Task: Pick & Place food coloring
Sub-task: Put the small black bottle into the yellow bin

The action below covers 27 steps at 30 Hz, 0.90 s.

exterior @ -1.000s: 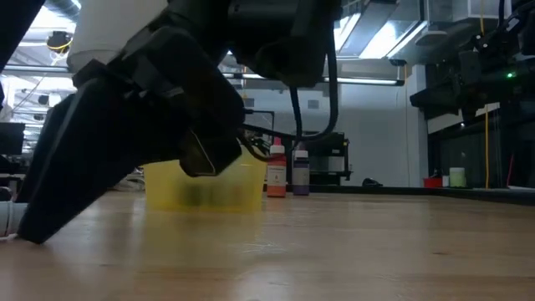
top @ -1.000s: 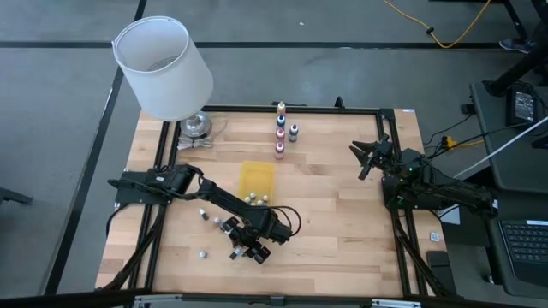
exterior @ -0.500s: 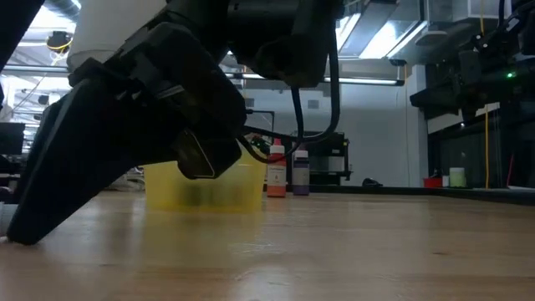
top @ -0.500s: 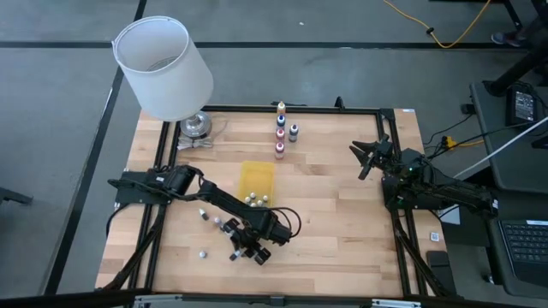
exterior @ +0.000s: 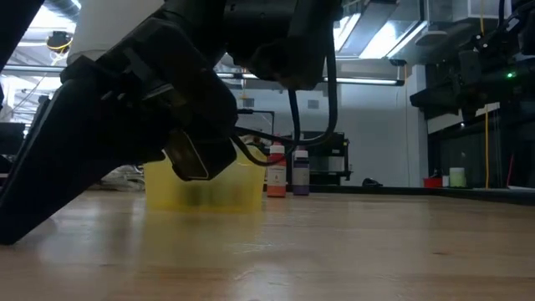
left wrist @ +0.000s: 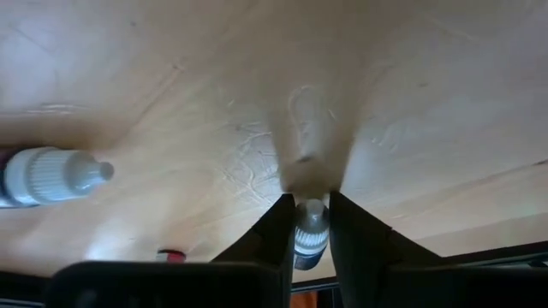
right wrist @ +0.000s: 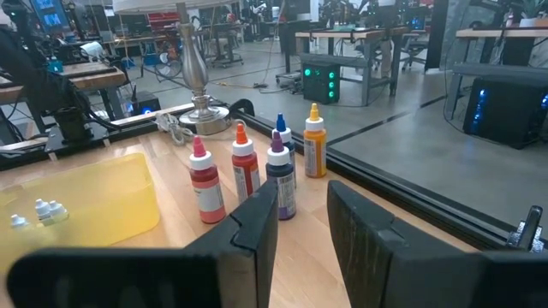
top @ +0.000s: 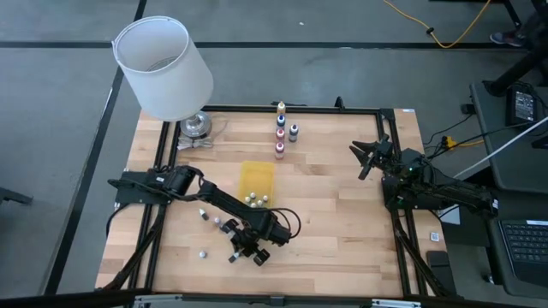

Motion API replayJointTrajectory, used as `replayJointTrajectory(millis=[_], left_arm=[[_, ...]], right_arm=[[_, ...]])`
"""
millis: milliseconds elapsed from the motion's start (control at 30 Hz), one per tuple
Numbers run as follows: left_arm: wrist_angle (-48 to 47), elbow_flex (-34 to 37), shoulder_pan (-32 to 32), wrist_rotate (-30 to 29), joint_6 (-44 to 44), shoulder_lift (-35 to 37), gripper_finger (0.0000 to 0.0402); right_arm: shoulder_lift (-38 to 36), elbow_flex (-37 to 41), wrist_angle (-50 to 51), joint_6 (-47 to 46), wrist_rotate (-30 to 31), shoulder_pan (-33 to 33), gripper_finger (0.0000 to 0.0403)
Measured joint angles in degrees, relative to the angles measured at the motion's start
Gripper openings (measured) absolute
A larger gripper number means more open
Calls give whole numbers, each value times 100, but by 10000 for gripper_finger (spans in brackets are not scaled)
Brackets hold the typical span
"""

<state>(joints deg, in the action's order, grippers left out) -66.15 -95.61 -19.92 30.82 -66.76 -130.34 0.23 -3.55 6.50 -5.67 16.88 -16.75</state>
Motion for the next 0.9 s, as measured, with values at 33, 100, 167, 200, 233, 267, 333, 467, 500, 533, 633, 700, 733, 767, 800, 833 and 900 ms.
replayJointTrajectory(millis=[33,100,167,200,233,267,333,467,500,533,633,700,733,767,800,833,900], left_arm=[[-49,-42,9,-34,2,8,56],[-89,-125,36,-166,-2,90,58],[-161,-261,60,-295,-6,192,59],[-211,-322,79,-373,-5,238,58],[-248,-387,95,-483,-10,294,58],[-287,-447,103,-632,-35,375,57],[-347,-546,123,-991,-119,613,56],[-464,-571,126,-1916,-334,1248,56],[-529,-569,123,-2194,-371,1394,56],[-557,-569,119,-2457,-390,1539,56],[-675,-559,75,-3249,-404,1954,56],[-658,-476,68,-3840,-382,2205,56],[-645,-424,68,-4088,-343,2302,56],[-642,-380,70,-4352,-277,2387,56],[-628,-324,73,-4606,-202,2459,56],[-621,-270,76,-4799,-139,2514,56],[-608,-182,79,-5159,4,2584,56]], right_arm=[[0,0,0,2,-2,0,106],[0,0,-1,5,-2,0,106],[0,0,0,0,-1,0,106],[0,0,0,1,-2,0,106],[0,0,0,7,-1,0,106],[0,0,2,6,-2,-2,106],[0,0,0,0,-2,0,106],[1,0,0,2,-2,0,106],[2,0,2,0,0,0,106],[2,0,-2,1,-2,0,106],[0,0,-2,4,-2,0,106],[2,2,2,7,-2,0,106],[1,2,-1,7,0,0,106],[2,2,-2,7,-1,0,106],[2,2,2,11,-2,0,106],[1,2,-2,11,-2,0,106],[2,2,0,13,-2,0,106]])
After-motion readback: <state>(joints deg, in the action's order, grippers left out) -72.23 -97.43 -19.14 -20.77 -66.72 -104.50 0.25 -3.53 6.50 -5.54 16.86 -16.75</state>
